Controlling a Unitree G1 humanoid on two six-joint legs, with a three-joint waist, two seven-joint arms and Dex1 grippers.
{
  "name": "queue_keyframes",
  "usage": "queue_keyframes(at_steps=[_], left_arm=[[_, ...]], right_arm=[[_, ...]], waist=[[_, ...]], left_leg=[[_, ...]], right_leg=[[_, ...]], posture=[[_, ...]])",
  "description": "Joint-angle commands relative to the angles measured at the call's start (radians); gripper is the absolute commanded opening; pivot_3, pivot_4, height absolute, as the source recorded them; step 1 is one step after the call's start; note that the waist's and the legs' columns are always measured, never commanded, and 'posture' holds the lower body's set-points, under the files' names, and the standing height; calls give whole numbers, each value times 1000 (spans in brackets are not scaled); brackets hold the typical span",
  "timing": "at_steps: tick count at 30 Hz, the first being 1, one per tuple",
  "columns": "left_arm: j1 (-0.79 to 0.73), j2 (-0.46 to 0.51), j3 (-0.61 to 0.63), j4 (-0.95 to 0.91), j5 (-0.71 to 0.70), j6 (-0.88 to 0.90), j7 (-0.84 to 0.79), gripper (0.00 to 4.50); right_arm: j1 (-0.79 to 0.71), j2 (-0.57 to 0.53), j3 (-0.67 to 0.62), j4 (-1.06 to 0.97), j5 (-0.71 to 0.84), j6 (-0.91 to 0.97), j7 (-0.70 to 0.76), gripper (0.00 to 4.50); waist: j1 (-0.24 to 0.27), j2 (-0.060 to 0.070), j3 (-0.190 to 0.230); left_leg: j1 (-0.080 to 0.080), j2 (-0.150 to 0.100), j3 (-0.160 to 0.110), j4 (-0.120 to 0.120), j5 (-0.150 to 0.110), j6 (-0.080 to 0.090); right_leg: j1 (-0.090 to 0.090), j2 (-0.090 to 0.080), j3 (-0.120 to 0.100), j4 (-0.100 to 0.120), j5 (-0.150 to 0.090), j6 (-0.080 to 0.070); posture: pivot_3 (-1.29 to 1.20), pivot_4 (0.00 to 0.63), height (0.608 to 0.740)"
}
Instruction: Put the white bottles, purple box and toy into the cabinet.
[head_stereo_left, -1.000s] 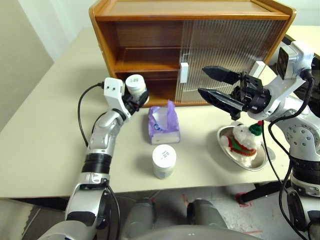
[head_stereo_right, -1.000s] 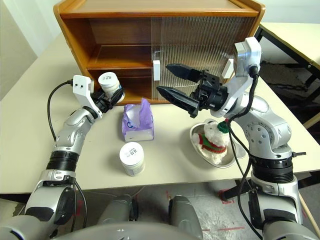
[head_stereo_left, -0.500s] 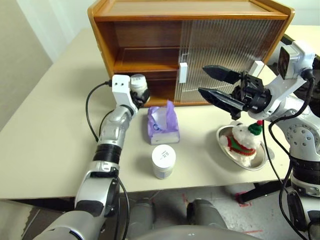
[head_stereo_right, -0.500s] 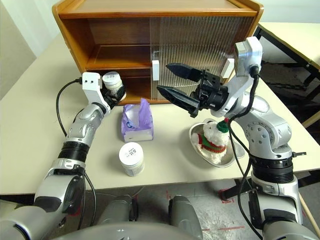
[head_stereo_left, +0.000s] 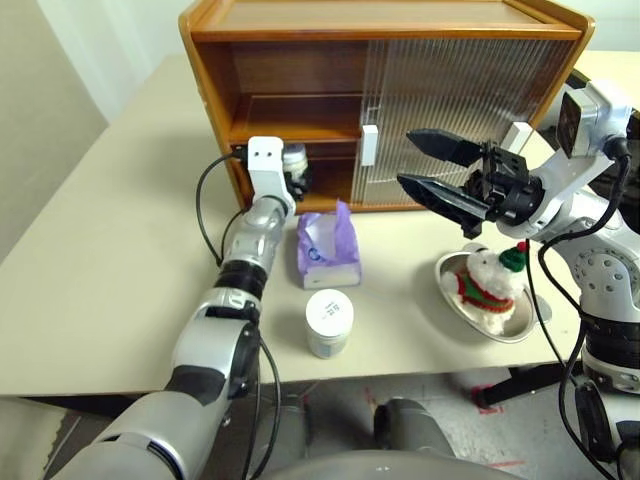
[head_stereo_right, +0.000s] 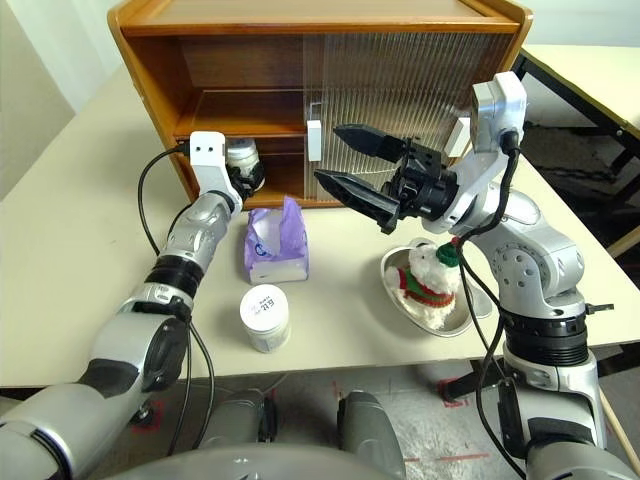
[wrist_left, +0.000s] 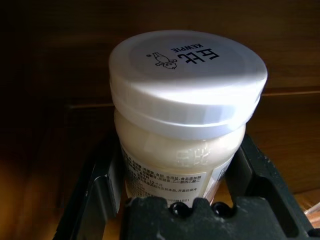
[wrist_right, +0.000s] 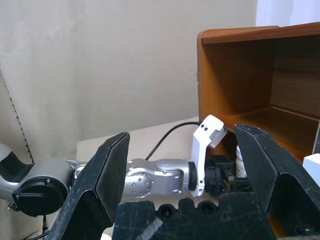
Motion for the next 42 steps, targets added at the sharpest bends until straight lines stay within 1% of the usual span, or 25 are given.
queue_keyframes(at_steps=[1,6,12,14,16,24,27,32,42], left_arm=[[-44,-12,5,64,14,-50,19,3105],[-68,-4,6,126,23,-85,34,3105],[-66,12,-4,149,39,-98,35,3105],[-64,17,-27,151,60,-105,19,3844],[-58,15,-32,142,66,-112,12,4462],[-22,13,-14,99,48,-111,-23,4462],[9,10,-5,33,30,-89,-40,4462],[93,10,-20,-134,35,-27,-50,4462],[315,15,-24,-549,29,180,-41,4462]], right_arm=[[-6,-16,-19,-23,7,0,-2,4500],[-11,-23,-21,-23,11,1,-8,4500],[-10,-20,-17,-21,14,1,-12,4500],[-7,-20,-15,-21,16,3,-10,4500],[-7,-24,-10,-18,11,1,-3,4500],[-20,-19,-7,-9,11,-1,-3,4500],[-21,-21,-9,-10,14,1,-2,4500],[-18,-31,-18,-18,25,12,-4,4500],[-21,-47,-22,-12,34,18,0,4500]], waist=[[-3,0,0],[-3,0,0],[-2,0,0],[-1,0,0],[-1,0,0],[-1,0,0],[-1,0,0],[-2,0,0],[-2,0,0]], left_leg=[[0,0,0,0,0,0],[0,0,0,0,0,0],[0,0,0,0,0,0],[0,0,0,0,0,0],[0,0,0,0,0,0],[0,0,0,0,0,-1],[0,0,0,0,0,-1],[0,1,0,0,0,-1],[2,1,0,0,-1,-1]], right_leg=[[0,0,0,0,0,0],[0,0,0,0,0,0],[0,0,0,0,0,0],[0,0,0,0,0,0],[0,0,0,0,0,0],[0,0,0,0,0,0],[0,0,0,0,0,0],[0,0,0,1,1,0],[1,0,1,1,1,-1]], posture=[[-32,0,740],[-35,0,740],[-31,0,740],[-27,0,740],[-23,0,740],[-21,0,740],[-26,0,740],[-31,0,740],[-16,0,740]])
